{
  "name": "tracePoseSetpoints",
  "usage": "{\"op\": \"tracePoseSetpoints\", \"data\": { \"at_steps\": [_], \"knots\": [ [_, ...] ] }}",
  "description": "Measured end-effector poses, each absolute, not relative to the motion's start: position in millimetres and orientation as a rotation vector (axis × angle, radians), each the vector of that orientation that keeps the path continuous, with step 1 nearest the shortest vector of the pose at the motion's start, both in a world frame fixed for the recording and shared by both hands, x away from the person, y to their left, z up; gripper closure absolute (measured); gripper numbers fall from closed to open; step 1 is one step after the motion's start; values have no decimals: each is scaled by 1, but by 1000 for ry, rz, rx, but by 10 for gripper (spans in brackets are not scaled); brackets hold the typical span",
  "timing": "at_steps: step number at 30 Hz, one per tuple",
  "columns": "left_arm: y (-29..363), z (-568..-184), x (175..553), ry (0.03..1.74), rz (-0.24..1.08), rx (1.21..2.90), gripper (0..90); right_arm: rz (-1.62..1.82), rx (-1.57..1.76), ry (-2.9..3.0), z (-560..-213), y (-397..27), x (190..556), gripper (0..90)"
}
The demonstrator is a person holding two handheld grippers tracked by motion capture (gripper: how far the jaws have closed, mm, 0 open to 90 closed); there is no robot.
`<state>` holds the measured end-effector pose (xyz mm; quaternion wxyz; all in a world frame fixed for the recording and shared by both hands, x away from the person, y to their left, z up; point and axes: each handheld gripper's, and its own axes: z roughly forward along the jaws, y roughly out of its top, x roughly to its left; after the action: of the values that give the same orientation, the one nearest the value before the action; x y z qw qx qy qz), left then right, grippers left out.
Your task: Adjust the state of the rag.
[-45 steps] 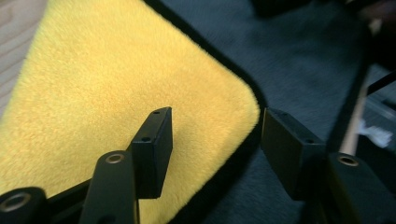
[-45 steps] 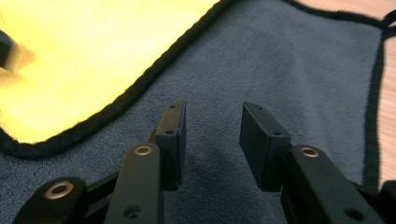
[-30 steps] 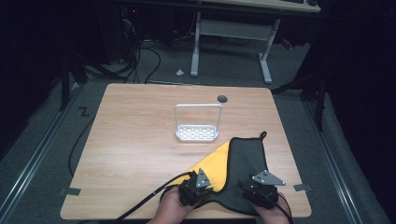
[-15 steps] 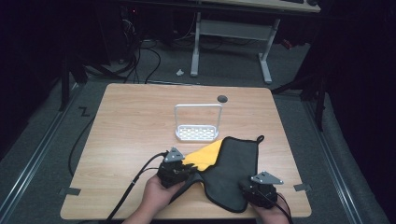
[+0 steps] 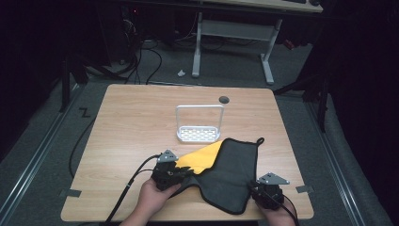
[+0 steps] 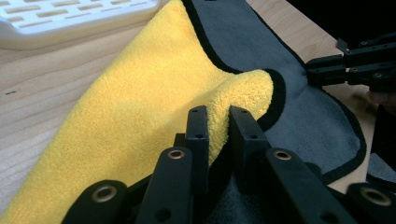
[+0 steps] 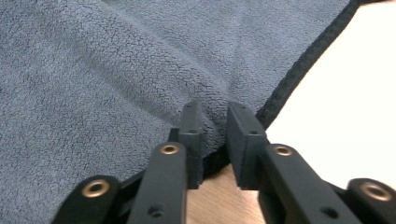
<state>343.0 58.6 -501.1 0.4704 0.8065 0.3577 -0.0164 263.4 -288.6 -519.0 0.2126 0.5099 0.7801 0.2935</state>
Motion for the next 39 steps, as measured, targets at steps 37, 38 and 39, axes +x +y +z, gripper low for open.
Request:
{"op": "tracePoseSetpoints", "data": {
  "at_steps": [37, 38, 39],
  "knots": [
    [146, -505, 372, 1142, 218, 1870, 647, 846, 1461, 2032, -507, -322, 251, 722],
    [139, -507, 368, 1115, 240, 1936, 649, 856, 1457, 2028, -505, -321, 252, 713],
    [133, -510, 364, 1095, 248, 1980, 652, 866, 1447, 2036, -505, -318, 254, 696]
  ]
}}
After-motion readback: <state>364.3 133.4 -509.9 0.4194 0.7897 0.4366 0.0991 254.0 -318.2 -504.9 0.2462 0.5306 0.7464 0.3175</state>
